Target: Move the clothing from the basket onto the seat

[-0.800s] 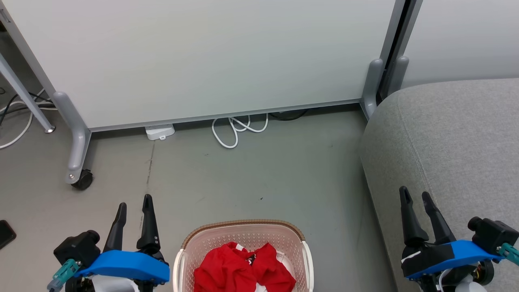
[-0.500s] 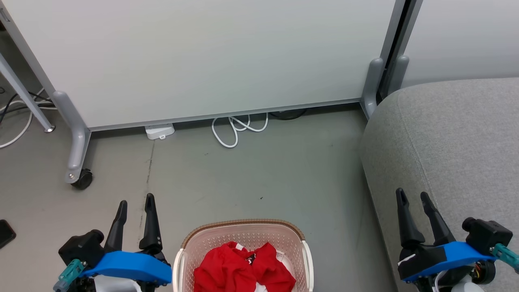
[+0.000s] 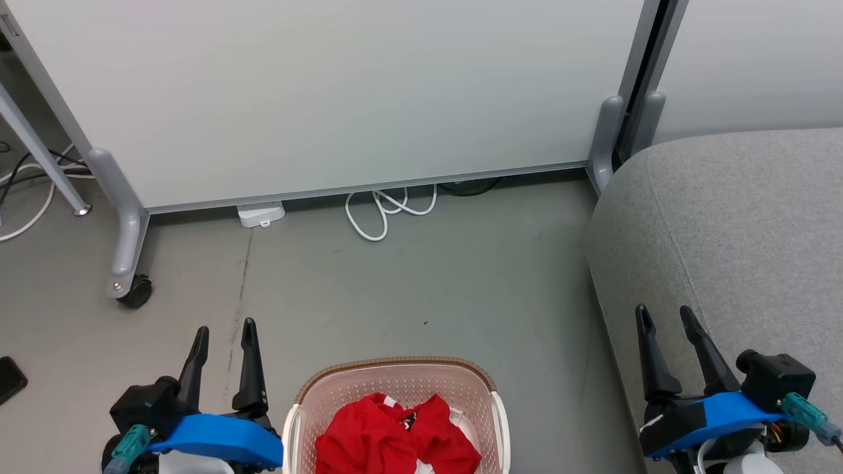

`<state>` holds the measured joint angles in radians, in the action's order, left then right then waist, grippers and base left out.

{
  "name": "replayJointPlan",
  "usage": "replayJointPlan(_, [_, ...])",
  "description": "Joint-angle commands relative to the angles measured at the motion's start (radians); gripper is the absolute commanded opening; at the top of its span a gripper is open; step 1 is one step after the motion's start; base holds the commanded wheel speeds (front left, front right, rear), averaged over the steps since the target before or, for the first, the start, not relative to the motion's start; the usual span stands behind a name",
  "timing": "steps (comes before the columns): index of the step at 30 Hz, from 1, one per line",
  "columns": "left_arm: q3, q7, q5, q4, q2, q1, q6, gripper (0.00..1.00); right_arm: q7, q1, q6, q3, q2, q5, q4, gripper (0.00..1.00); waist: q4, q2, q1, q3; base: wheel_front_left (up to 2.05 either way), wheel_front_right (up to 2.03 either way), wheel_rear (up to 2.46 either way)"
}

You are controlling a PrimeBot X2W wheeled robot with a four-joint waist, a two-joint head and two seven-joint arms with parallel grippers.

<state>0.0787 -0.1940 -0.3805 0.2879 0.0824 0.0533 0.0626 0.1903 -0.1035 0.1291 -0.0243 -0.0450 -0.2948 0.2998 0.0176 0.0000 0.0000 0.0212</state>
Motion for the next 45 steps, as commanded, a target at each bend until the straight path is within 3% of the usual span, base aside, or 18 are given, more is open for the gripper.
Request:
replayJointPlan(1, [-0.003,-0.009,0.029,-0.002,0.001,0.017,0.007,1.00,0.011,-0.016,0.002,0.002,-0.007,0.026,-0.003,1.00,0.000,0.0000,0.0000,0.000,0.00,0.00,0.00])
replayJointPlan(30, [-0.012,-0.066,0.226,0.025,-0.018,0.023,0.032,1.00,0.070,-0.023,0.003,0.025,-0.008,0.245,0.006,1.00,0.005,0.0000,0.0000,0.011,0.00,0.00,0.00])
replayJointPlan(45, [-0.020,-0.073,0.255,0.035,-0.024,0.025,0.038,1.00,0.076,-0.023,0.003,0.028,-0.008,0.264,0.006,1.00,0.005,0.0000,0.0000,0.009,0.00,0.00,0.00])
